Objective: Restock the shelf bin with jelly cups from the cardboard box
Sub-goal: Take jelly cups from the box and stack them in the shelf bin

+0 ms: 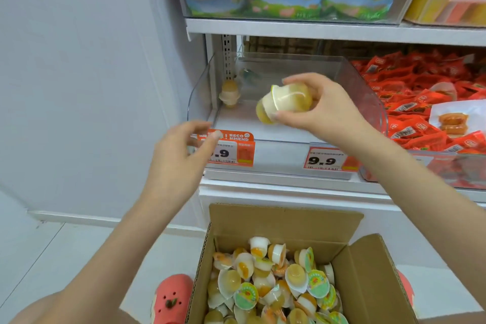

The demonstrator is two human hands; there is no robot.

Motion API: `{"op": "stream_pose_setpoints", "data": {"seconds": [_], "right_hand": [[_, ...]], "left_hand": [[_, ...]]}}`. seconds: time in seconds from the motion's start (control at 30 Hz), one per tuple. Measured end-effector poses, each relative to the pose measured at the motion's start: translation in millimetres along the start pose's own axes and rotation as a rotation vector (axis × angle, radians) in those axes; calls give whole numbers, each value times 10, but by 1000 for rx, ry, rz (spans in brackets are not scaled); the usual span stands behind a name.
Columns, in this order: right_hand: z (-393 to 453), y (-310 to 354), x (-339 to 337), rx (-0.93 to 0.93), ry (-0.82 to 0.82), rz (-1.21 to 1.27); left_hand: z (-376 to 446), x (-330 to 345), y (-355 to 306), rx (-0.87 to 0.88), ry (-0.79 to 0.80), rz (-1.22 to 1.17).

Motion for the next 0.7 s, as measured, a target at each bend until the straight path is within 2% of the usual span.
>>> {"op": "stream_pose_setpoints", "data": {"seconds": [0.03,0.07,0.13,0.2,0.37,0.57,0.7], "right_hand": [[253,3,78,12,2,-76],[486,-17,207,27,29,-154],[849,-121,574,53,108,-291],[1071,-270,997,61,209,-370],[1341,-617,1566,37,346,-434],[1538,-848,1744,33,323,-465],[1556,-951,1700,82,241,-331]], "left_hand": [[105,-131,28,65,-77,152],[200,-182,85,92,-88,248],[349,-126,224,85,1,355],[431,-62,313,58,72,413],[497,-5,363,82,97,461],[532,29,426,73,135,446],[514,10,438,69,123,437]]}}
Point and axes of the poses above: each hand's wrist, its own z-axis towards the middle knuckle, its own x-axis out of the palm, y = z × x, the point moved 8 cm from there along z, towards the middle knuckle
